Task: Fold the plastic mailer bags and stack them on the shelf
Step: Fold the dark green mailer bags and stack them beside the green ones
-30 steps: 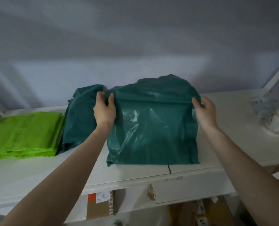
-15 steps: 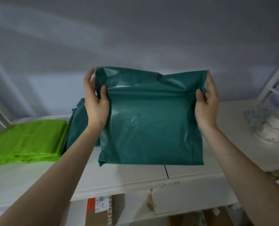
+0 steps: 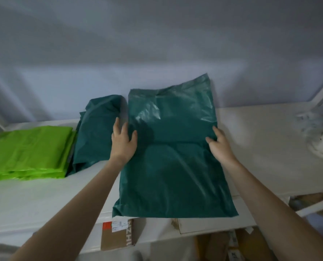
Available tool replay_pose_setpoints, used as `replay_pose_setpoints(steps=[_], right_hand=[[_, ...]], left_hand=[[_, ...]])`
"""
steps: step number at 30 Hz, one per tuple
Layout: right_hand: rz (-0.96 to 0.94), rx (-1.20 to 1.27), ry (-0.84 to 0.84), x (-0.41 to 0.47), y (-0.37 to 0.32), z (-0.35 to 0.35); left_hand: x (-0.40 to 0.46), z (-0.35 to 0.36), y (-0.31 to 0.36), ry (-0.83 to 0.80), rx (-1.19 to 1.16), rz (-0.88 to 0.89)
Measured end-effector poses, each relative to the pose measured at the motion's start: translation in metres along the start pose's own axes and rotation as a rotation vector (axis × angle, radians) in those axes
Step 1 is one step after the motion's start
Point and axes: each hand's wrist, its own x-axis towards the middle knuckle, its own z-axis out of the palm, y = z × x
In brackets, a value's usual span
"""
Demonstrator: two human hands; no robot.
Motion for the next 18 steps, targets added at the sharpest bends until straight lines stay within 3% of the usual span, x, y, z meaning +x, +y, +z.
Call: replay_pose_setpoints(steps=[5,9,12,18], right_hand=[[-0.033,-0.081,-0.019,0.009,0.009,0.017],[-0.117,-0.25,0.111,0.015,-0.001,0.026],[-0.215,-0.515,0.18,0.01,-0.01,0.031],[-0.313,-0.665,-0.078,-0.022,-0.006,0.047]], left_hand=[[-0.023,0.022,0.003,-0.157,0.366,0.297],[-0.034,0.046,-0.003,-0.371,0.547,0.234],[-0.029,0.055,-0.007,-0.395,0.575,0.214],[-0.006,0.065,-0.006,-0.368,0.568,0.221]])
